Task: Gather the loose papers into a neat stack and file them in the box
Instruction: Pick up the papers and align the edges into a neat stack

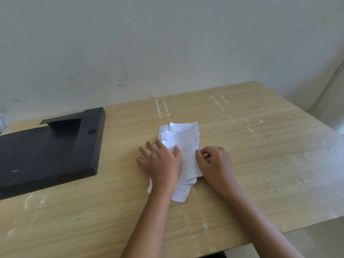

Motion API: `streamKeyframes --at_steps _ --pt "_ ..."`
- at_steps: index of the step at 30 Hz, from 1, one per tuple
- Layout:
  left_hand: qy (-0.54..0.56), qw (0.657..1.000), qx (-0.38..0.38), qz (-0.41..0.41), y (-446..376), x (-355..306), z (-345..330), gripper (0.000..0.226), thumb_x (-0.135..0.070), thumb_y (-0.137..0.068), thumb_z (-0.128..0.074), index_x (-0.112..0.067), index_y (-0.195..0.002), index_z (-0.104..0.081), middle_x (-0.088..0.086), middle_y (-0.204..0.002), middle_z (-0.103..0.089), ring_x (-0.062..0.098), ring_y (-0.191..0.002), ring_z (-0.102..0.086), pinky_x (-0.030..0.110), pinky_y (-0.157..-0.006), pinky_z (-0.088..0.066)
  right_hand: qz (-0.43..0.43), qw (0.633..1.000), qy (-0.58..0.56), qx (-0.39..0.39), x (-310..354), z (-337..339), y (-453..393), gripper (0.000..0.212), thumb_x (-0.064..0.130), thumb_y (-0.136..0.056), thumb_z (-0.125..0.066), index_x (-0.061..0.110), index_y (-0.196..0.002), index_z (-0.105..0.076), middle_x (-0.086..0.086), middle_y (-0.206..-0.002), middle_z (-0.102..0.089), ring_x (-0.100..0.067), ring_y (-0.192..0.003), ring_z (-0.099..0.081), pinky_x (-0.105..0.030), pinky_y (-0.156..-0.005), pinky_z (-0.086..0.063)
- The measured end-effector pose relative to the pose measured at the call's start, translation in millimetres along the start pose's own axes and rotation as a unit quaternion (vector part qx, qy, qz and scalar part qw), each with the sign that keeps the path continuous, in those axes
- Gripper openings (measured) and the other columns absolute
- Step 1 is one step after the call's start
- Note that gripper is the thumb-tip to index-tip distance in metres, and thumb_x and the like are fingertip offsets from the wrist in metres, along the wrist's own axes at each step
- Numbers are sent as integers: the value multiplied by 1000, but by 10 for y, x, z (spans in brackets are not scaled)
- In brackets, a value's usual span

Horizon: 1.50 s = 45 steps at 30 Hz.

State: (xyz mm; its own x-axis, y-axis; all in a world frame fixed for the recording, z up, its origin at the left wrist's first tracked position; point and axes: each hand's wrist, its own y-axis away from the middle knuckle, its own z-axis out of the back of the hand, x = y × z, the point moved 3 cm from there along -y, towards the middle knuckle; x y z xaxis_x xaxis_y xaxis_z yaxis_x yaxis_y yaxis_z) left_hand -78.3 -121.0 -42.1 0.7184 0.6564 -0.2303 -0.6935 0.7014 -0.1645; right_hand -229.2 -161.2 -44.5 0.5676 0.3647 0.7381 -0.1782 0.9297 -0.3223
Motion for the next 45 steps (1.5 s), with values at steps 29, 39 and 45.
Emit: streamKeyframes --at_steps 29,39,45 --pt "240 939 232 -83 -456 73 429 58 -40 -88 -73 -28 -140 -53 -11 -128 -67 16 -111 -65 34 -92 -54 55 994 76 58 -79 -85 -22 43 37 -94 -64 11 -127 -65 3 -139 -62 -20 -116 -40 -24 -96 -33" --pt "540 795 274 -39 -510 189 361 32 -16 -89 -79 -14 -119 -68 4 -118 -77 16 -103 -75 29 -86 -60 -83 988 -116 59 -35 31 -210 71 44 -83 -75 20 -143 -43 3 -137 -52 -17 -114 -56 -37 -95 -51" --pt "575 794 71 -183 -846 75 1130 35 -16 -90 -76 -29 -119 -62 -17 -114 -72 -8 -101 -69 13 -82 -56 57 960 -269 58 776 224 -876 23 21 -96 -63 20 -119 -64 6 -106 -73 -7 -96 -69 -30 -82 -58"
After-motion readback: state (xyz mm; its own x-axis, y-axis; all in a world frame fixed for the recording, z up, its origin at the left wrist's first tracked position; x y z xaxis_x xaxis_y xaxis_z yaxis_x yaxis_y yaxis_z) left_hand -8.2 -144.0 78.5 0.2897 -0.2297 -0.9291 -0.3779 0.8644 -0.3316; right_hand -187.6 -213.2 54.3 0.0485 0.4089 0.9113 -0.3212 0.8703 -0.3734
